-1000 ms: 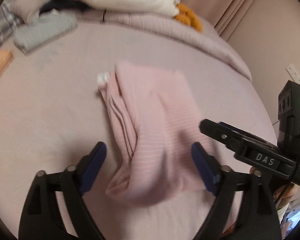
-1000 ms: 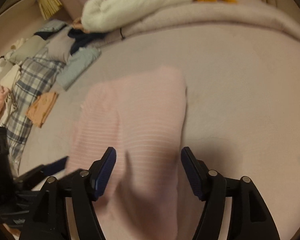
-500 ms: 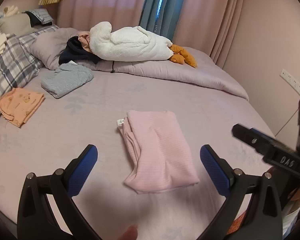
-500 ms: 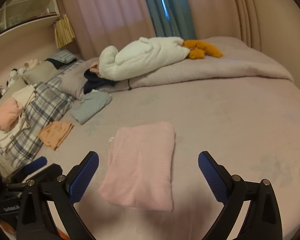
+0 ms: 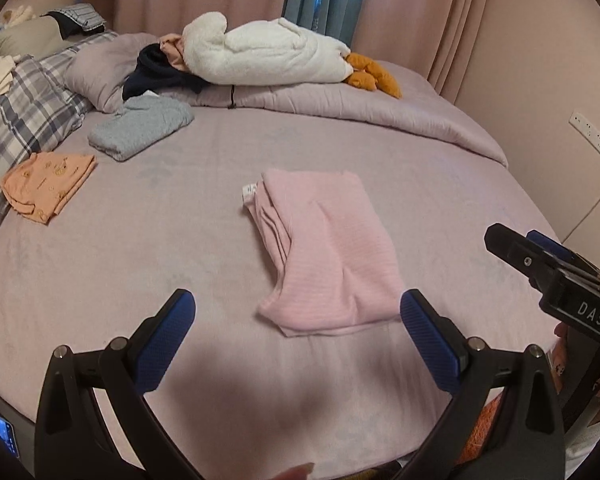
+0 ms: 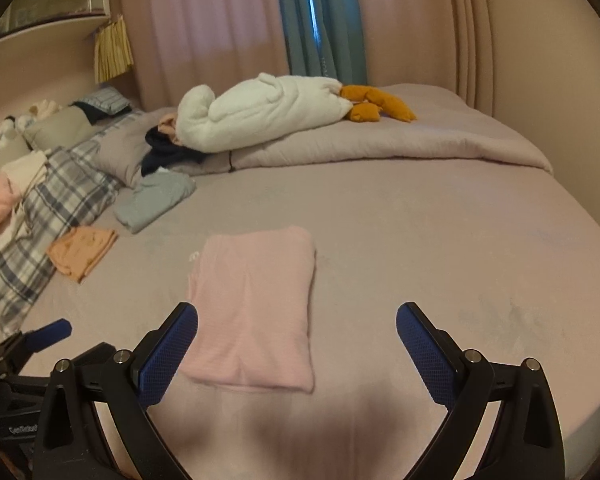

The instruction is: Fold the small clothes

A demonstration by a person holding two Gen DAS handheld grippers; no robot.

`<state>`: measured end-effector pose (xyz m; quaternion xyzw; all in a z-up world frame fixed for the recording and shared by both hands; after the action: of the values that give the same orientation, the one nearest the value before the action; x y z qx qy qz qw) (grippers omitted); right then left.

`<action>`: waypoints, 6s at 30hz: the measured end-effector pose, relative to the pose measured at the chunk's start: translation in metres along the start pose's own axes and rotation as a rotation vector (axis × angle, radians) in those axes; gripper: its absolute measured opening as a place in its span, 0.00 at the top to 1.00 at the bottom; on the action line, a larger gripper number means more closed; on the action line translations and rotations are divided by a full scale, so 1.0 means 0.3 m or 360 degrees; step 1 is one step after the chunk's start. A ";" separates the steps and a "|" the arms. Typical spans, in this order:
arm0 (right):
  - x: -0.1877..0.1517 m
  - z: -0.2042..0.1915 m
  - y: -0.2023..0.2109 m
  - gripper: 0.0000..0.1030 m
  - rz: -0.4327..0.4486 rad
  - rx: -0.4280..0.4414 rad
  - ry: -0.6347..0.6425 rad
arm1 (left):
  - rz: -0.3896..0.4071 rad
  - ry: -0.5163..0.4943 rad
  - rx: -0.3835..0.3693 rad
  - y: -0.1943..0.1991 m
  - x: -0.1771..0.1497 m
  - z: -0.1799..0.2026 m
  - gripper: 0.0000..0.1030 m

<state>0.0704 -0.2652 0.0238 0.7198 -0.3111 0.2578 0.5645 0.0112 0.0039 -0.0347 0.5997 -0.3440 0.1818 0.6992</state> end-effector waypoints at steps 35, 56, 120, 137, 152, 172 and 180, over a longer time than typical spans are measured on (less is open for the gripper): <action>-0.068 0.030 -0.018 0.04 -0.0125 -0.0124 -0.0013 | -0.0146 0.0036 -0.0012 -0.037 -0.039 0.018 0.00; -0.059 0.108 -0.015 0.04 -0.0122 -0.0177 -0.0088 | -0.0173 -0.0022 -0.0077 -0.074 -0.011 0.087 0.00; 0.043 -0.088 0.059 0.04 0.0122 0.0078 0.0069 | 0.0103 -0.0024 0.0118 0.095 0.080 -0.014 0.00; -0.028 -0.047 -0.016 0.04 -0.0077 0.0000 0.0031 | -0.0065 0.0008 0.0083 0.008 0.024 -0.002 0.00; -0.037 -0.043 -0.030 0.04 -0.0112 -0.0020 0.0024 | -0.0079 -0.0002 0.0074 -0.002 0.012 -0.001 0.00; -0.052 -0.035 -0.032 0.04 -0.0121 -0.0052 0.0011 | -0.0084 -0.0033 0.0056 -0.009 0.019 0.025 0.00; -0.057 -0.030 -0.028 0.04 -0.0123 -0.0052 0.0007 | -0.0086 -0.0038 0.0056 -0.007 0.016 0.032 0.00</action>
<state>0.0648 -0.2522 0.0079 0.7215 -0.2858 0.2322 0.5864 0.0133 -0.0064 -0.0323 0.6231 -0.3329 0.1617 0.6890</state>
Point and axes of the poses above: each gripper's, at about its wrist camera, not at the fingertips, and y roughly against the way its jaws point, z to its right, x to its top, the point moved 4 cm from there along -y, roughly the way its jaws point, and after that the axes turned 10 degrees about -y, right-handed, at the moved point
